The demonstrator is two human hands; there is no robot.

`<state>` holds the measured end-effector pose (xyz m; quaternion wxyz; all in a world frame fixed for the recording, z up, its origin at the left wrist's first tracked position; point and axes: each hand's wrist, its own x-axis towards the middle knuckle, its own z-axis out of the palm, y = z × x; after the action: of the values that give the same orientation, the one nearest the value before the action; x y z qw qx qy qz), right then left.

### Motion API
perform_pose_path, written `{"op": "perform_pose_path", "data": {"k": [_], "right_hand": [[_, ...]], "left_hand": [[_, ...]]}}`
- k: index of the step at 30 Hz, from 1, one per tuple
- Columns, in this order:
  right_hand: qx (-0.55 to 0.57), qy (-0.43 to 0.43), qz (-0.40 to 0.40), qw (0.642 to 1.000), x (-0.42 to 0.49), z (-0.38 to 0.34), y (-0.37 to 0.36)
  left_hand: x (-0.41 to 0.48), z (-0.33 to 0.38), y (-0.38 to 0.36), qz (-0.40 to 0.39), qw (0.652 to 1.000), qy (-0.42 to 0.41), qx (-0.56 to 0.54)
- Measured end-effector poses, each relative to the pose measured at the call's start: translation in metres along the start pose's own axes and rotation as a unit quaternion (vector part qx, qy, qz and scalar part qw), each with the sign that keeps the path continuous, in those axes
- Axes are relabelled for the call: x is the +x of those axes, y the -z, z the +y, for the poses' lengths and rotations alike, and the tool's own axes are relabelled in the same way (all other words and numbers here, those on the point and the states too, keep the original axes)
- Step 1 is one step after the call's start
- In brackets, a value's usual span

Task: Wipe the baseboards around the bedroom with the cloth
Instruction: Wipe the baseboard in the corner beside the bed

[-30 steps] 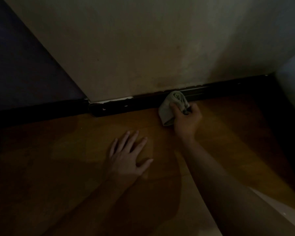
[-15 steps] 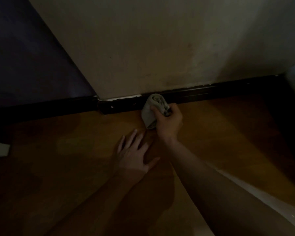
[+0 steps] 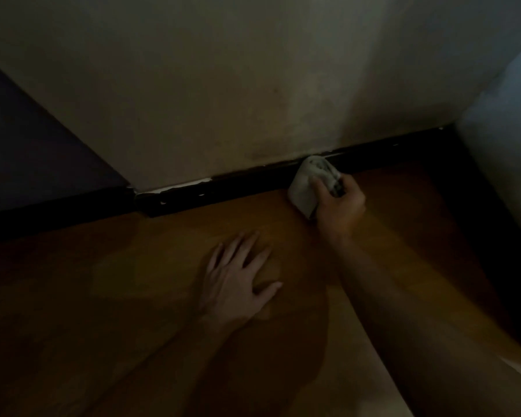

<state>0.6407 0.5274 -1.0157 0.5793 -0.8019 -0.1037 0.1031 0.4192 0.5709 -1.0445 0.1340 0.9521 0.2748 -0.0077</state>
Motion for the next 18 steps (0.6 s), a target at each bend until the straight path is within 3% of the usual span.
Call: {"op": "perform_pose_path", "data": {"k": [5,11,18], "right_hand": [[-0.011,0.009,0.063,0.998,0.015,-0.002,0.016],[-0.043,0.051,-0.044,0.997,-0.003,-0.005,-0.007],[-0.025,0.011,0.049,0.998,0.010,-0.005,0.012]], "left_hand": [[0.000,0.000,-0.002,0.009,1.000,-0.001,0.016],[0.000,0.002,-0.005,0.022,1.000,0.001,0.018],[0.001,0.001,-0.005,0.002,1.000,0.004,0.023]]}}
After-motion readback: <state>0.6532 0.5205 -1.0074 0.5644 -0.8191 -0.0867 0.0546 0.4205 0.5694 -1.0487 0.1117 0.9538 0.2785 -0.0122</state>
